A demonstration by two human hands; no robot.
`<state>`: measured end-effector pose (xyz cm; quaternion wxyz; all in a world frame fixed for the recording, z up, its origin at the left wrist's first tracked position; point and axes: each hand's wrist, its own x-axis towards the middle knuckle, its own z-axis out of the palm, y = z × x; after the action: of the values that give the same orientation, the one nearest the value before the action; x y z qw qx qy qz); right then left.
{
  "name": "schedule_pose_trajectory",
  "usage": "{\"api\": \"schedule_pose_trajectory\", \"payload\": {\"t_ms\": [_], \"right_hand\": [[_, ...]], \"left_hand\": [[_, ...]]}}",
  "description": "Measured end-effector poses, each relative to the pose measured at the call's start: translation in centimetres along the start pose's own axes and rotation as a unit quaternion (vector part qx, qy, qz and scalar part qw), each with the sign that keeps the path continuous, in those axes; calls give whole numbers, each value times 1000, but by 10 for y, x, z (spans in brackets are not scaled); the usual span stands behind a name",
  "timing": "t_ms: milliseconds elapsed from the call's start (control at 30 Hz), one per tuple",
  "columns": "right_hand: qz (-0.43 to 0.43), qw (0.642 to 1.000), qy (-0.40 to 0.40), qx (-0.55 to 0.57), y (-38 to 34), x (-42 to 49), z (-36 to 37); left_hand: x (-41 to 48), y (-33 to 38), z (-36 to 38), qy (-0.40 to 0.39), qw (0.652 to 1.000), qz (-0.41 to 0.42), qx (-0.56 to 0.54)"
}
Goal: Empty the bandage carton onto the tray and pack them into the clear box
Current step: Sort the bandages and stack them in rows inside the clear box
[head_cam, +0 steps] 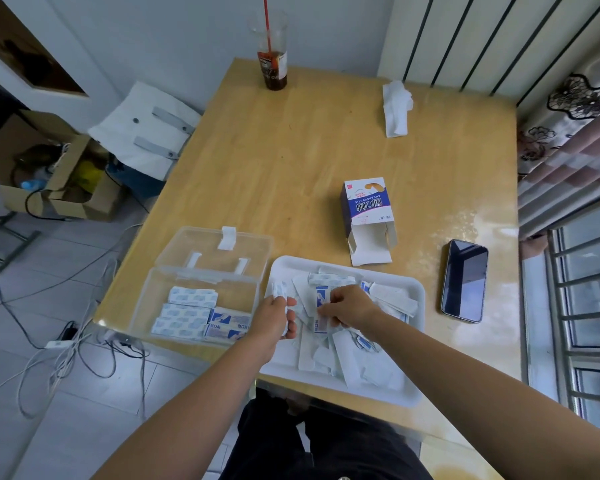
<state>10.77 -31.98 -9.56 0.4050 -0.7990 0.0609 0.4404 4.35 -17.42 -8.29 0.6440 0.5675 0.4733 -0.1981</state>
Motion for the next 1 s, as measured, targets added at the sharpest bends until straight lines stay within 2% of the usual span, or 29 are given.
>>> {"api": "schedule_pose_trajectory", "payload": {"t_ms": [100, 133, 167, 267, 300, 467, 567, 767, 833, 900, 1000], "right_hand": [[-9, 991, -117, -69, -11, -5, 8], [-12, 988, -134, -78, -13, -5, 11], [-21, 990, -116, -84, -15, -4, 15], [-55, 981, 78, -167, -13, 6, 21], [-59, 972, 115, -196, -13, 7, 21], [-67, 937, 100, -328, -10, 12, 35], [-81, 924, 121, -354, -10, 18, 42], [-89, 948, 131, -277, -10, 18, 30], [-89, 970, 129, -187, -10, 18, 23], [-96, 990, 90, -56, -12, 13, 14], [-74, 993, -31, 86, -17, 1, 9]], "left_hand": [[-2, -4, 0, 3, 1000, 28, 9], [-2, -4, 0, 4, 999, 37, 12], [-2, -5, 0, 4, 999, 44, 16], [0, -8, -1, 5, 997, 57, 44], [0, -8, -2, 5, 997, 55, 47], [2, -10, -4, 9, 999, 32, 38], [1, -10, -3, 6, 999, 26, 36], [5, -9, -4, 5, 1000, 6, 12], [5, -5, -3, 5, 1000, -11, -8], [7, -3, -1, 0, 999, -22, -35], [7, 2, 4, -21, 995, -29, -93]]}}
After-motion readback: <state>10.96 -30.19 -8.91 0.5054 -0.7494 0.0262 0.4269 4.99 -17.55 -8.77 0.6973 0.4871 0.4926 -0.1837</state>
